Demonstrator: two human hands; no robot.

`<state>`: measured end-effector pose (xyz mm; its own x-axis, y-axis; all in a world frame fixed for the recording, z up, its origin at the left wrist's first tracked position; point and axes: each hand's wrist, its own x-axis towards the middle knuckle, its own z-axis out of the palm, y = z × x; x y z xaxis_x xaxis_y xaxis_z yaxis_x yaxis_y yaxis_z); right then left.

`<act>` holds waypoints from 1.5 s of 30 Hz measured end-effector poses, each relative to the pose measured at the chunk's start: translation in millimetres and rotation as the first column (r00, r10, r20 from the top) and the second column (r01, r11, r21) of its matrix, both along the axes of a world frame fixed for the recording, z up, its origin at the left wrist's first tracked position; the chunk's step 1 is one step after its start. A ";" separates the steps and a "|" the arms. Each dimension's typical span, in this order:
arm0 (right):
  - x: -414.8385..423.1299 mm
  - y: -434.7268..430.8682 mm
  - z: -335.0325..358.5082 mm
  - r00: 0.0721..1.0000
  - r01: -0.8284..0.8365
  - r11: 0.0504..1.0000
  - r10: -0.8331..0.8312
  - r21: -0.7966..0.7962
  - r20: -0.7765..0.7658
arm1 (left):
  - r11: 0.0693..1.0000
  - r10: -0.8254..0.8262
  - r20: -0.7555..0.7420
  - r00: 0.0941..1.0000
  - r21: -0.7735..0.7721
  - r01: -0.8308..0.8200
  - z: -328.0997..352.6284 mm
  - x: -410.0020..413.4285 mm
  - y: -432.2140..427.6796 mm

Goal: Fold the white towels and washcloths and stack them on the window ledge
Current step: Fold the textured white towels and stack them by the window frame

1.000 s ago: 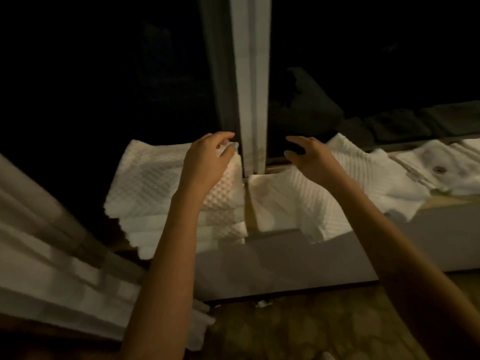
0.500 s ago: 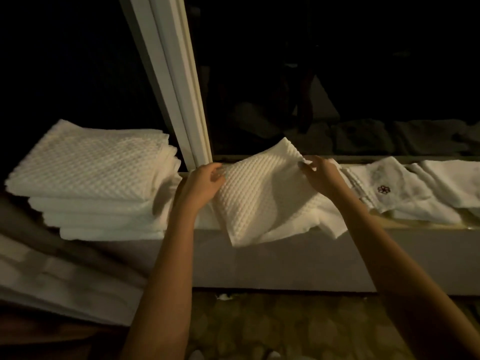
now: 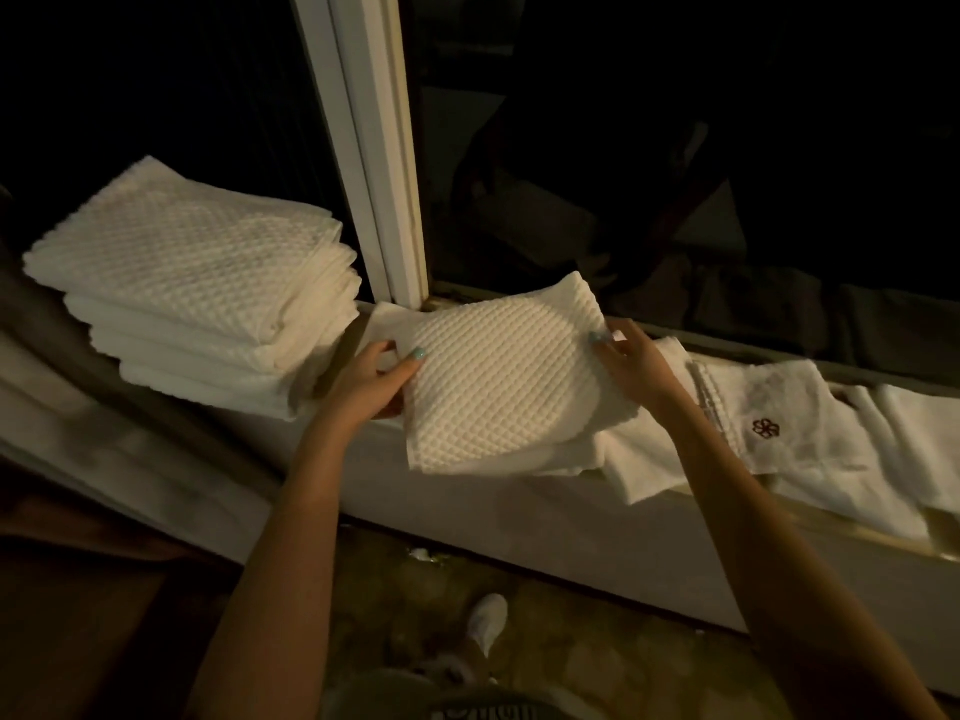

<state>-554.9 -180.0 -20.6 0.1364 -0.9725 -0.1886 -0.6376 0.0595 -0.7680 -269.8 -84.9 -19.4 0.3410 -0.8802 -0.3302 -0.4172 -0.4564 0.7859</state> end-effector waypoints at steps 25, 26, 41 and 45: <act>1.7 36.3 12.2 0.918 -0.035 0.999 0.043 -0.029 0.393 | 0.988 -0.029 -0.230 0.973 -0.156 -0.007 -11.0 -11.6 40.4; 2.4 42.9 13.9 0.910 -0.031 0.998 0.047 -0.045 0.411 | 0.983 -0.027 -0.231 0.973 -0.181 -0.016 -9.6 -12.6 43.4; -0.8 105.0 -21.7 0.919 0.151 0.986 -0.113 -0.072 0.378 | 0.970 0.014 -0.366 0.931 -0.221 -0.102 -29.9 -13.4 66.2; -3.3 92.4 -22.5 0.952 0.238 0.952 -0.189 -0.194 0.240 | 0.928 0.020 -0.392 0.920 -0.334 -0.162 -22.8 -10.9 49.5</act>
<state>-558.1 -87.5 -43.1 -0.0658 -0.9969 0.0423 -0.4459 -0.0085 -0.8951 -280.7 -35.4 -42.2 0.3385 -0.9330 -0.1224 -0.0292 -0.1405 0.9897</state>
